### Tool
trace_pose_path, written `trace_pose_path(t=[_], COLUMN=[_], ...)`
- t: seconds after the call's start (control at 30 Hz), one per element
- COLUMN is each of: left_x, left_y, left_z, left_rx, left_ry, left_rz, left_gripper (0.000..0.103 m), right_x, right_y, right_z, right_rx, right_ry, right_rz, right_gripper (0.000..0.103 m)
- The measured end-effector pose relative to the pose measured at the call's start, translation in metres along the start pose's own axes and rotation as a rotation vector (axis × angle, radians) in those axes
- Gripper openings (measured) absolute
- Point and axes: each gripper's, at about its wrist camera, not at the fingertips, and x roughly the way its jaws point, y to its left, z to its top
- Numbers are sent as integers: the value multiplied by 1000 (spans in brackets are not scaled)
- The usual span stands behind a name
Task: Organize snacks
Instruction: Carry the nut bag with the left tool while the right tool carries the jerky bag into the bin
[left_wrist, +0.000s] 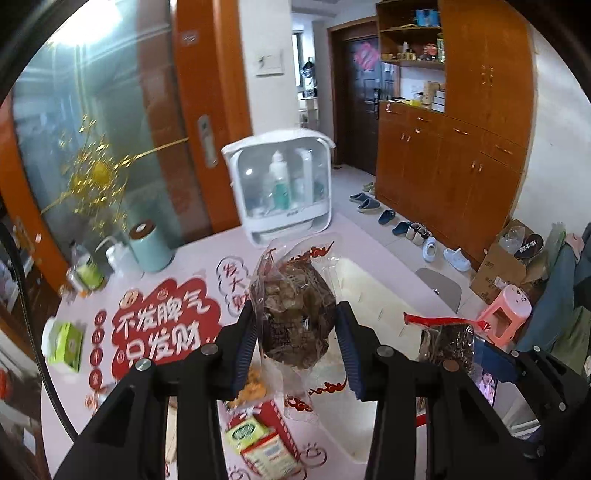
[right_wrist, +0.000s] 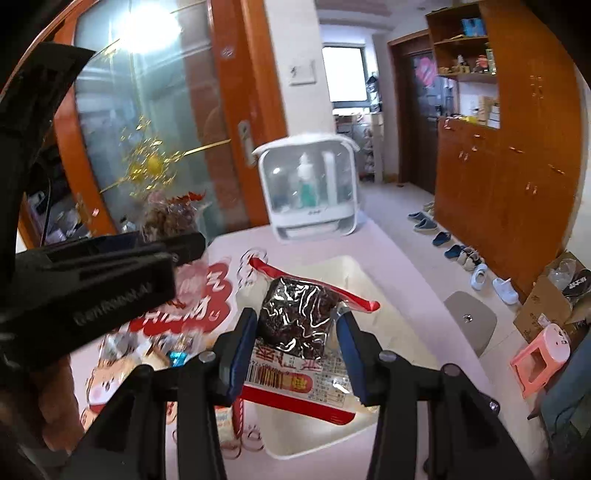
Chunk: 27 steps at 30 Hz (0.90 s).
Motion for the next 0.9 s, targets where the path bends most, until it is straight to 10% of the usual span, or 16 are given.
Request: trace_pose_path(t=[0.9], left_x=[105], left_y=[-36], left_z=[-12], left_rx=[120], left_ry=[171], left_rz=[59], left_gripper=[47], right_x=[72], right_y=[-33], right_z=[-20], right_rx=[41], right_ry=[197], right_rz=[-132], right_gripper=[46])
